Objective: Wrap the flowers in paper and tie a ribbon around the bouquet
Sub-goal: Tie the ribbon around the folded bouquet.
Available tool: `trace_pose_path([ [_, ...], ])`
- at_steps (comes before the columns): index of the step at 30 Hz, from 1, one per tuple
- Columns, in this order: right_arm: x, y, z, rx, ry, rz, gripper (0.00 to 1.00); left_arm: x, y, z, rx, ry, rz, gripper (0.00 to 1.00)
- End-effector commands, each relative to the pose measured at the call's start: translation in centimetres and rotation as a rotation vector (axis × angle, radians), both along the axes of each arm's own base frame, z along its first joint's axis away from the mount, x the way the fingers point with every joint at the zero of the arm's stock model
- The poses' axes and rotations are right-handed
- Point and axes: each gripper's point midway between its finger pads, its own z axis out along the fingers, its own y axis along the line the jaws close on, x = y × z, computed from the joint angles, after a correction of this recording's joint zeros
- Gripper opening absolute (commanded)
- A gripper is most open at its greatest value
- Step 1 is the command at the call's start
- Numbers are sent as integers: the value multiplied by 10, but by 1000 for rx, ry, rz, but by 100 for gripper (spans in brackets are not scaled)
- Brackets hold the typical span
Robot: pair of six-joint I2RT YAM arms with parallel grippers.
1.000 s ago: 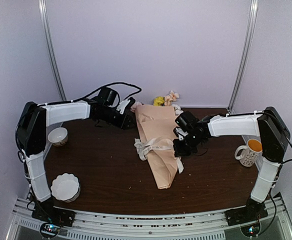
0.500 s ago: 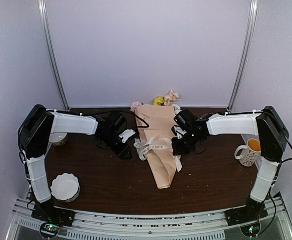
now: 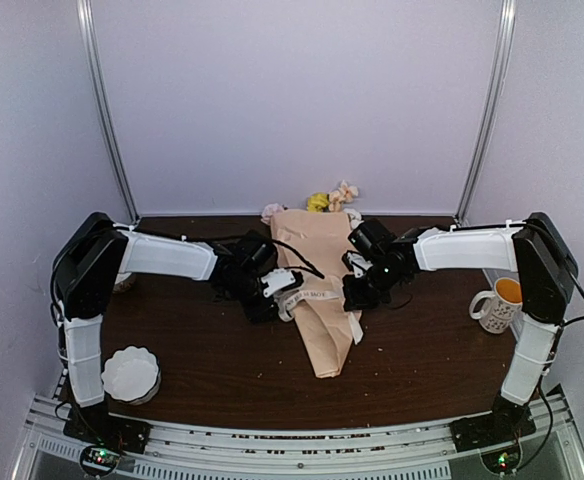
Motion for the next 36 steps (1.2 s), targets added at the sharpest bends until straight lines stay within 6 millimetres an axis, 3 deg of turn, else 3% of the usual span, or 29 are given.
trace_pose_path([
  [1,2,2,5,32,-8,-10,0,20,-11,6,-2,-116,-77,49],
  [8,4,0,8,38,-13,-16,0,11,-33,9,-82,-58,-160,40],
  [13,4,0,7,41,-8,-16,0,18,-38,10,-92,-68,-142,37],
  [15,4,1,7,43,-10,-15,0,22,-36,10,-83,-85,-130,28],
  [18,4,1,9,47,-12,-18,0,27,-32,10,-63,-101,-108,6],
  [20,5,-2,10,45,-17,-22,0,27,-28,11,-57,-94,-96,0],
  [32,8,-24,13,25,-24,-57,0,38,1,9,-46,-38,4,0],
  [36,7,-41,13,-13,-25,-84,0,46,16,9,-30,-29,61,0],
])
